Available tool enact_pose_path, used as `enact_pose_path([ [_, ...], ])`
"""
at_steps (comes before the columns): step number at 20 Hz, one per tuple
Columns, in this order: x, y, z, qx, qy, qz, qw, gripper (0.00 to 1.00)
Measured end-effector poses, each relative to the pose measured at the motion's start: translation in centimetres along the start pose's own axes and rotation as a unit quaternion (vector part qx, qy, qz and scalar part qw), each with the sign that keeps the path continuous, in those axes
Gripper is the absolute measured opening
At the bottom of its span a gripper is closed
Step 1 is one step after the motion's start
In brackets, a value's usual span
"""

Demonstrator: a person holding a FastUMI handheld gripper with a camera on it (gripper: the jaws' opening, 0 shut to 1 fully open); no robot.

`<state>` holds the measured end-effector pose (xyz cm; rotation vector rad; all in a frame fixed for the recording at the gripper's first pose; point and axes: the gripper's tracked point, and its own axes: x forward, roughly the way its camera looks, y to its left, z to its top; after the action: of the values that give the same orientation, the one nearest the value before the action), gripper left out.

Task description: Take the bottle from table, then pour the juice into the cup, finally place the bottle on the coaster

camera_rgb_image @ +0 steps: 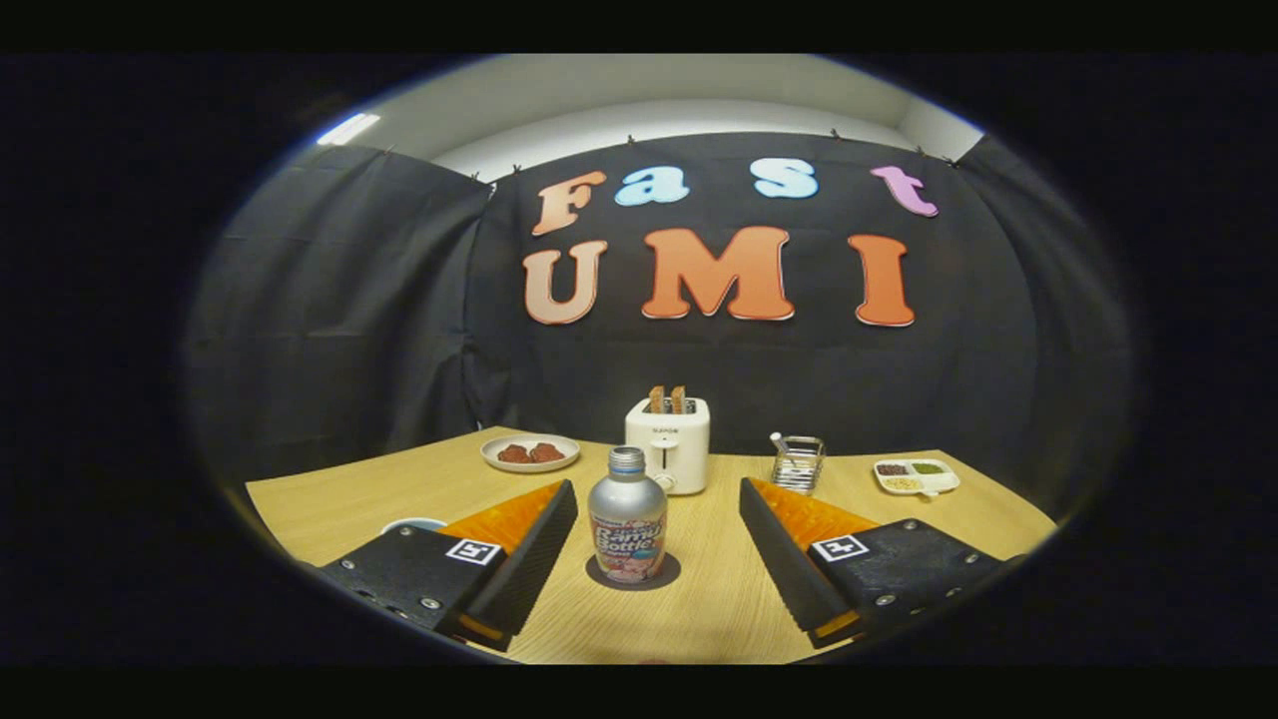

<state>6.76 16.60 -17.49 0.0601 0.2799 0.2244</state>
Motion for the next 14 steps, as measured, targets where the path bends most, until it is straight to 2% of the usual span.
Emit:
enact_pose_path([
  [8,-6.9,-2.2,5.1,-0.011,-0.042,-0.047,0.998,0.97],
  [14,-9.6,-2.0,6.2,0.006,-0.058,-0.036,0.998,0.97],
])
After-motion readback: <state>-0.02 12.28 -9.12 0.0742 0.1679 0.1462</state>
